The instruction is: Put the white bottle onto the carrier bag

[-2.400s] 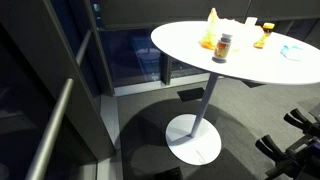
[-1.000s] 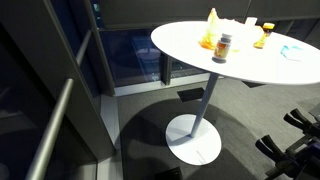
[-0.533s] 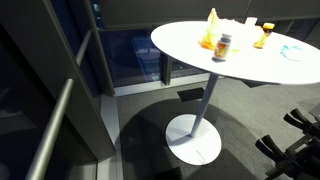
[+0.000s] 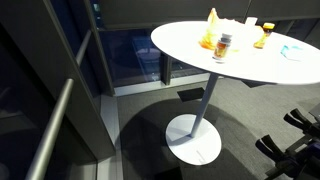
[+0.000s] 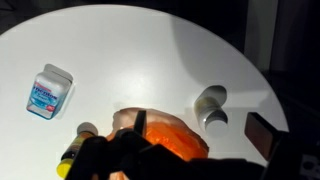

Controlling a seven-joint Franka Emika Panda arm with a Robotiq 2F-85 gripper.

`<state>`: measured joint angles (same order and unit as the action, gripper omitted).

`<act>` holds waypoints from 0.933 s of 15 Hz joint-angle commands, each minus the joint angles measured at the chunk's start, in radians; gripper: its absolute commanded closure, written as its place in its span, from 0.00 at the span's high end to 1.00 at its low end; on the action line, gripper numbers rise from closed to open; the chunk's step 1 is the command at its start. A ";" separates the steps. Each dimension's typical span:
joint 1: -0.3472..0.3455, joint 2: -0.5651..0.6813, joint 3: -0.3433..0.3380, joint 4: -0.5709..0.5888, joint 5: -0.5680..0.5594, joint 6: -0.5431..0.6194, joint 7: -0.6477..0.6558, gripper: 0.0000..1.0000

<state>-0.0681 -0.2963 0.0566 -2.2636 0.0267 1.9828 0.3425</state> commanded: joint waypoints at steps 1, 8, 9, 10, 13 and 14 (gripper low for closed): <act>0.024 0.033 -0.008 0.053 0.013 0.029 -0.036 1.00; 0.028 0.063 0.001 0.033 0.008 0.049 0.012 1.00; 0.032 0.081 0.006 0.032 0.003 0.056 0.012 1.00; 0.036 0.098 0.011 0.030 0.000 0.066 0.015 1.00; 0.052 0.151 0.019 0.028 -0.003 0.115 0.019 1.00; 0.058 0.170 0.023 0.028 -0.008 0.139 0.026 1.00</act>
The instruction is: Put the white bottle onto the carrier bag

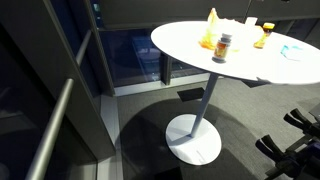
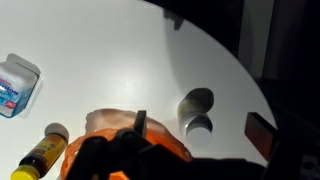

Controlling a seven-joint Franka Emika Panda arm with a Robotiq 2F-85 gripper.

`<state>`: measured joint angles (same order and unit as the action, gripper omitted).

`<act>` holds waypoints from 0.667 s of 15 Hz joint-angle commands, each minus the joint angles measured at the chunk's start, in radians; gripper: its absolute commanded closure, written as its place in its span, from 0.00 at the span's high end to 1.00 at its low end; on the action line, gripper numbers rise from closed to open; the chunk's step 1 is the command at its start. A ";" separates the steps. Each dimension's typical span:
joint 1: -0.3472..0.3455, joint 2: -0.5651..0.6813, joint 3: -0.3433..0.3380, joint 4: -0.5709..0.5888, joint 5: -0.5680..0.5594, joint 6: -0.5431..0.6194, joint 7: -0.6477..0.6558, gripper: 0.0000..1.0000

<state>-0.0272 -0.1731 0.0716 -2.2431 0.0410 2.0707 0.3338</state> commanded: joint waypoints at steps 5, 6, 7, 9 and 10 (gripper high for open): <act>0.040 0.134 0.012 0.006 -0.091 0.178 0.102 1.00; 0.043 0.153 0.010 0.005 -0.103 0.200 0.120 1.00; 0.047 0.169 0.007 0.005 -0.111 0.220 0.132 1.00; 0.055 0.204 0.003 0.011 -0.124 0.251 0.156 1.00; 0.058 0.219 0.001 0.012 -0.131 0.268 0.166 1.00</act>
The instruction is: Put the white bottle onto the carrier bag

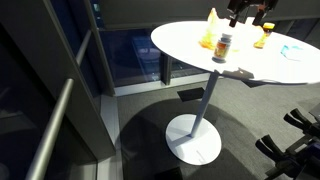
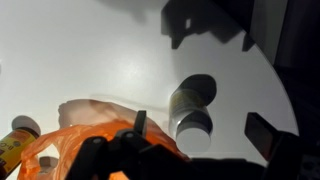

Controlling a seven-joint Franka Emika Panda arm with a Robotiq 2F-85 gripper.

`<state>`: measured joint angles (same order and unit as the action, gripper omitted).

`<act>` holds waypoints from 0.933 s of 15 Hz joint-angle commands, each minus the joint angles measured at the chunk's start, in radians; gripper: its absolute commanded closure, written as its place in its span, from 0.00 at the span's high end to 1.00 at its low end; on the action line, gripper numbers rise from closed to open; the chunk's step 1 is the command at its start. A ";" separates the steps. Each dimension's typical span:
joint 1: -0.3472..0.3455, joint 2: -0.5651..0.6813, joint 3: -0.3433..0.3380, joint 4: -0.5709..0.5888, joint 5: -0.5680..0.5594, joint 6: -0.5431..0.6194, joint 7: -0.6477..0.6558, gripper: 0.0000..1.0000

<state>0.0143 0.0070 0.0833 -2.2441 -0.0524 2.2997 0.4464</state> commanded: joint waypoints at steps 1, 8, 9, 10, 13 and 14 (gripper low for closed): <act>0.020 0.054 -0.013 0.017 -0.041 0.054 0.060 1.00; 0.051 0.133 -0.041 0.056 -0.086 0.150 0.115 1.00; 0.055 0.143 -0.046 0.062 -0.097 0.160 0.124 1.00; 0.060 0.150 -0.052 0.067 -0.108 0.167 0.134 1.00; 0.074 0.166 -0.068 0.081 -0.137 0.176 0.158 0.66; 0.076 0.167 -0.073 0.084 -0.143 0.177 0.163 0.56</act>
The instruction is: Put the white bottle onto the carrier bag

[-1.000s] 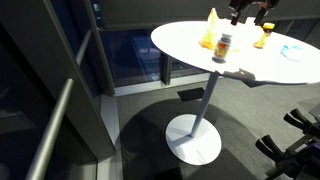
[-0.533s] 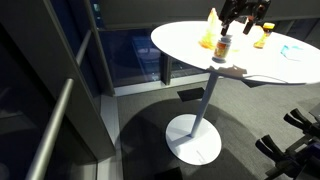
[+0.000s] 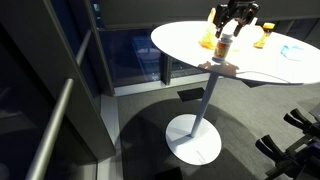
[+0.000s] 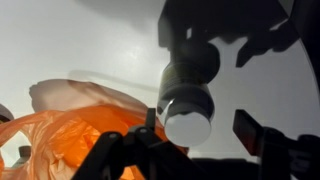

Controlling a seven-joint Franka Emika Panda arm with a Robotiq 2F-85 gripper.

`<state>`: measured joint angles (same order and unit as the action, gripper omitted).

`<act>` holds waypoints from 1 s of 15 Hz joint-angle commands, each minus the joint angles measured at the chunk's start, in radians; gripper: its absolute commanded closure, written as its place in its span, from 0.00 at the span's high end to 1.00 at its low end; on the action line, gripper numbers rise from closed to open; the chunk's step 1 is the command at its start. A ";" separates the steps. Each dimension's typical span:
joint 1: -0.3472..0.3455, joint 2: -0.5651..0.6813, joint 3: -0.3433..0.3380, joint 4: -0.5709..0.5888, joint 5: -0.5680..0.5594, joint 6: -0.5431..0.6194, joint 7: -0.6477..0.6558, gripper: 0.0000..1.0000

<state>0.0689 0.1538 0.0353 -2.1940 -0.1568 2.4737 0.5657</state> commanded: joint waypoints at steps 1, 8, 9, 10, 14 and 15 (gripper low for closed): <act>0.024 0.020 -0.029 0.035 -0.041 0.004 0.043 0.49; -0.011 -0.050 -0.060 0.071 0.022 -0.046 -0.019 0.19; -0.019 -0.055 -0.072 0.083 0.009 -0.055 -0.008 0.19; -0.028 -0.060 -0.082 0.095 0.001 -0.065 -0.002 0.19; -0.064 -0.048 -0.117 0.143 -0.033 -0.099 0.029 0.19; -0.071 -0.038 -0.124 0.149 -0.040 -0.098 0.035 0.19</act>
<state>0.0135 0.0982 -0.0729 -2.0862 -0.1668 2.4085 0.5726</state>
